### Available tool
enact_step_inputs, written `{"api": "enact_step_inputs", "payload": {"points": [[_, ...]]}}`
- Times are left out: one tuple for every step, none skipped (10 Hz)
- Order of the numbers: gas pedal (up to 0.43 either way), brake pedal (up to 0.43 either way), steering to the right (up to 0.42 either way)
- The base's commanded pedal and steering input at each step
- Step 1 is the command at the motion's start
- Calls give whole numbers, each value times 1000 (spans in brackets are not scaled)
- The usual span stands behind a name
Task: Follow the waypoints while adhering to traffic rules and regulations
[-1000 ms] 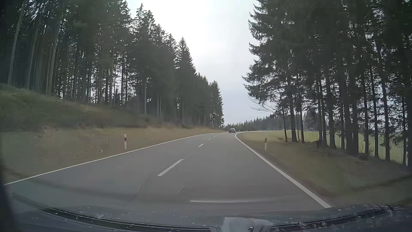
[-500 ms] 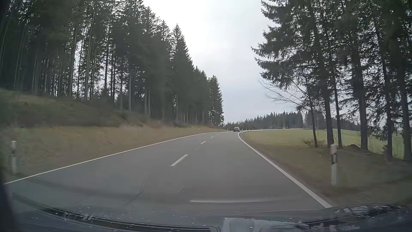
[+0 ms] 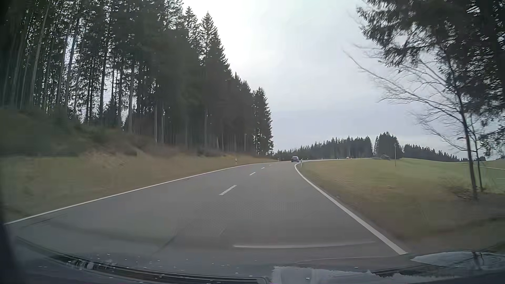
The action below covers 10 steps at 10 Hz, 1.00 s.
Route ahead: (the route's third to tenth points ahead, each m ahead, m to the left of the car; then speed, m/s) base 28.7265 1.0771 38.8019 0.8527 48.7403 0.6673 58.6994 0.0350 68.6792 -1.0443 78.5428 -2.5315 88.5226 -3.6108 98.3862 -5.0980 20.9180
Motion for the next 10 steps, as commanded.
{"api": "enact_step_inputs", "payload": {"points": [[177, 0, 5], [177, 0, 5], [177, 0, 5], [177, 0, 5], [177, 0, 5], [177, 0, 6], [177, 0, 6], [177, 0, 8], [177, 0, 8], [177, 0, 8]]}}
